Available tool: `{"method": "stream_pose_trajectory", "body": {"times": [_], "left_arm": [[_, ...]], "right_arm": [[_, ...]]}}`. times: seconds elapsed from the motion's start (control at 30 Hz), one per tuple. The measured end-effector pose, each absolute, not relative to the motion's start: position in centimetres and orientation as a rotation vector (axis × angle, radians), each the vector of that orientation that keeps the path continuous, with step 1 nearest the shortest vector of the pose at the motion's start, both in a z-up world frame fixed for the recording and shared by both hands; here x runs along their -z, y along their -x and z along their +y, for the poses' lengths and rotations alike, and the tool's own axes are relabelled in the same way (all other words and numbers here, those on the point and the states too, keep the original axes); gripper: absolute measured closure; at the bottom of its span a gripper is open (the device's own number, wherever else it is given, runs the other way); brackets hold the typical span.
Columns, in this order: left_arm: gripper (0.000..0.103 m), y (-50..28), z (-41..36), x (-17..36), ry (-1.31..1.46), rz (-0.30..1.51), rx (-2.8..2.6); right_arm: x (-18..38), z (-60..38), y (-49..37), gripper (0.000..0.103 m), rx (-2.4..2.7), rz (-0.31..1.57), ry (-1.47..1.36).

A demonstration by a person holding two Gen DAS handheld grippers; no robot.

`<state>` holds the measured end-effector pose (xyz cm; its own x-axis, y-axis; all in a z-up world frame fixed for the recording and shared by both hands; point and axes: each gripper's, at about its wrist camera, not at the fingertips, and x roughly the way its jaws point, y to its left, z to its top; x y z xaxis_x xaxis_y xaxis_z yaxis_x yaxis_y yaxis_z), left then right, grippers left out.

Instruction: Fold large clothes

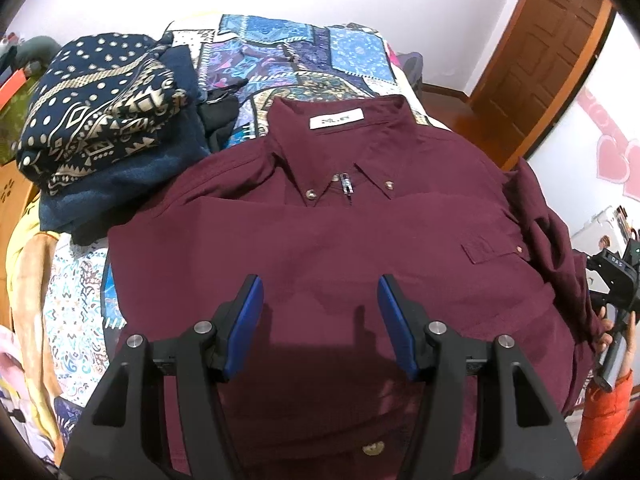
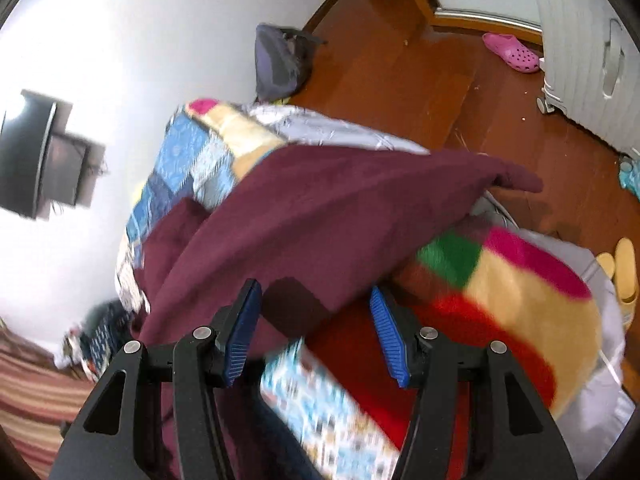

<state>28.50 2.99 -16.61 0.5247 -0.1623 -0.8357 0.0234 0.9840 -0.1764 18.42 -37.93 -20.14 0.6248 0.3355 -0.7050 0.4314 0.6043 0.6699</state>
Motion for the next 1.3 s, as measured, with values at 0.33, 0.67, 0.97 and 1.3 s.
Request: {"method": "stream_pose_trajectory", "body": {"times": [0.33, 0.67, 0.97, 1.3], "left_arm": [[0.045, -27.6, 5.3, 17.1, 0.203, 1.018, 0.065], [0.045, -26.5, 7.4, 16.7, 0.266, 0.974, 0.065], [0.045, -24.6, 9.6, 15.6, 0.306, 0.912, 0.073], [0.045, -21.8, 13.9, 14.4, 0.352, 0.852, 0.015]], "right_arm": [[18.5, -37.8, -20.5, 0.092, 0.144, 0.864, -0.804], [5.0, -33.0, -17.7, 0.095, -0.031, 0.553, -0.564], [-2.4, -23.9, -16.6, 0.095, -0.314, 0.452, -0.407], [0.8, -8.5, -18.9, 0.095, -0.667, 0.611, -0.217]]}}
